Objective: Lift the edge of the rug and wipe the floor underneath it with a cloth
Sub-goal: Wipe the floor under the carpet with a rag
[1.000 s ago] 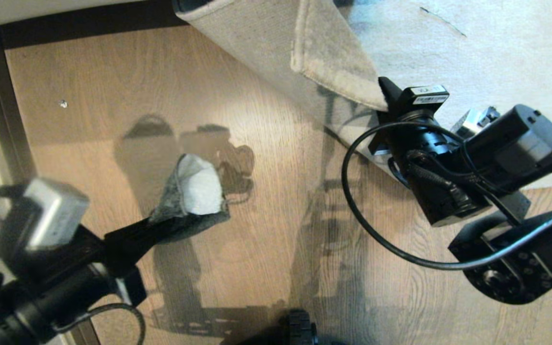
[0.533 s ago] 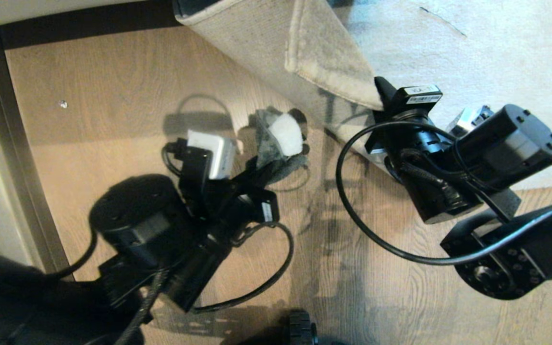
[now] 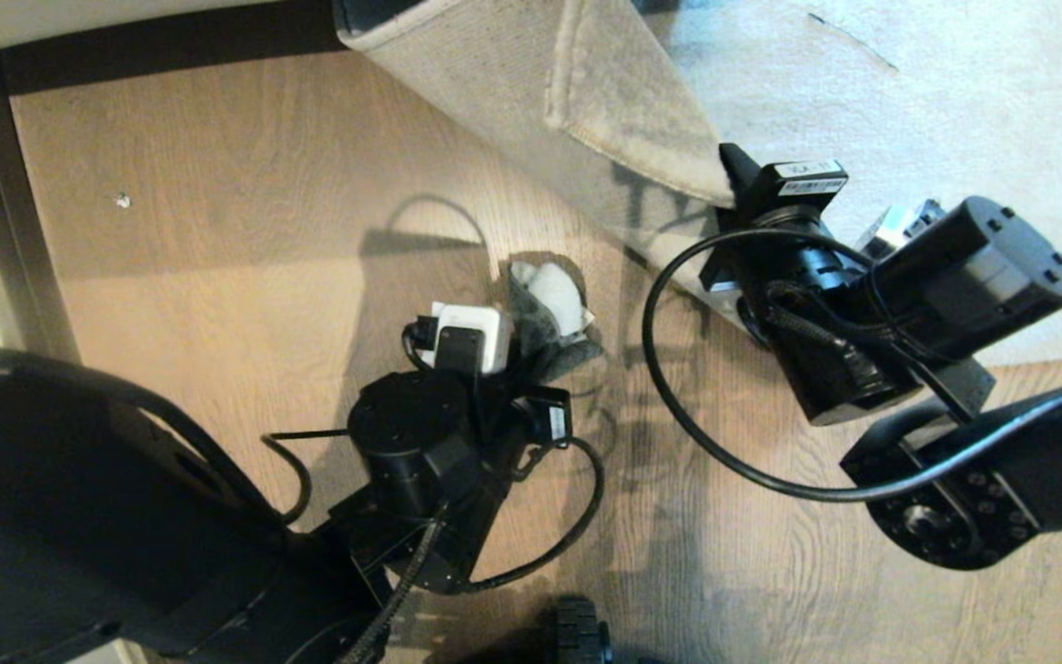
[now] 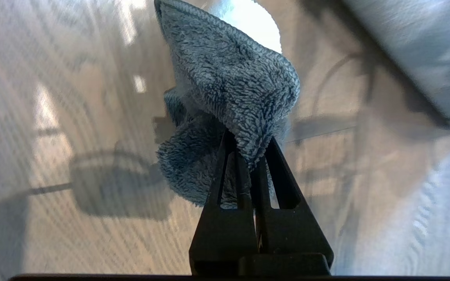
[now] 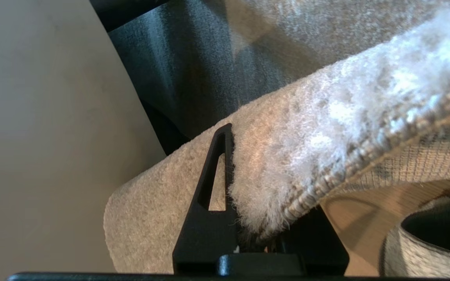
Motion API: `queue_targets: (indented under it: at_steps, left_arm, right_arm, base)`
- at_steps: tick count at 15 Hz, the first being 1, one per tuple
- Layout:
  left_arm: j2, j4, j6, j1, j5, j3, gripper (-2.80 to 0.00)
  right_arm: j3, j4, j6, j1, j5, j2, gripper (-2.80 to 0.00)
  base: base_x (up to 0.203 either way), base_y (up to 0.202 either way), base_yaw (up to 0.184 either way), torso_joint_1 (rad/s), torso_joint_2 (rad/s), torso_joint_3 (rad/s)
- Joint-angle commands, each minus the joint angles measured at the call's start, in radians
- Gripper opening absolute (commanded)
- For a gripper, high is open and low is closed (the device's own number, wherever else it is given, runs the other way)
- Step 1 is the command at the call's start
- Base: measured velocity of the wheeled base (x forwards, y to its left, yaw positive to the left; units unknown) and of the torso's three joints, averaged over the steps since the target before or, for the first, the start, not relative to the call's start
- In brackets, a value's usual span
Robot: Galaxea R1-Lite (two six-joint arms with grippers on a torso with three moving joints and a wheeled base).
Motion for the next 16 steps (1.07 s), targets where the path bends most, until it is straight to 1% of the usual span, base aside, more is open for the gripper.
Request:
queue_targets:
  at_steps: [1,2,5,8,10,12,14,15,16]
  left_arm:
    - [0.031,-0.009,-0.007,0.021,0.035,-0.006,-2.8]
    - [0.032,-0.009,-0.008,0.037,0.043,-0.009,-2.8]
    - [0.025,-0.009,-0.009,0.118,0.04,-0.015,-2.8]
    - [-0.008,-0.007,-0.006,0.234,0.024,-0.016,-2.8]
    - [-0.044,-0.003,-0.001,0.32,-0.001,-0.012,-2.8]
    - [-0.091,0.001,0.007,0.392,-0.022,-0.002,-2.8]
    - [-0.159,0.021,0.01,0.43,-0.03,0.023,-2.8]
    - [-0.203,0.036,0.011,0.438,-0.032,0.053,-2.8]
    - [-0.255,0.048,0.012,0.436,-0.032,0.107,-2.8]
  right_arm:
    - [-0.014,-0.044,-0.005,0.001,-0.002,0.002,-2.8]
    - [-0.014,-0.044,-0.005,0.001,-0.002,0.002,-2.8]
    - [-0.01,-0.044,-0.005,0.001,-0.002,0.001,-2.8]
    - [-0.015,-0.046,-0.002,0.001,0.001,0.011,-2.8]
    - [-0.014,-0.045,0.001,0.001,0.003,0.011,-2.8]
    - [-0.014,-0.045,0.003,0.002,0.003,0.011,-2.8]
    - [-0.013,-0.044,0.004,0.002,0.003,0.013,-2.8]
    - [-0.014,-0.044,0.005,0.004,0.003,0.016,-2.8]
    - [-0.014,-0.044,0.007,0.004,0.004,0.016,-2.8]
  base:
    - [0.0,0.0,0.0,0.0,0.0,0.0]
    - [0.0,0.0,0.0,0.0,0.0,0.0]
    - [0.0,0.0,0.0,0.0,0.0,0.0]
    - [0.0,0.0,0.0,0.0,0.0,0.0]
    - [0.0,0.0,0.0,0.0,0.0,0.0]
    - [0.0,0.0,0.0,0.0,0.0,0.0]
    - [0.0,0.0,0.0,0.0,0.0,0.0]
    - [0.0,0.0,0.0,0.0,0.0,0.0]
    - [0.0,0.0,0.0,0.0,0.0,0.0]
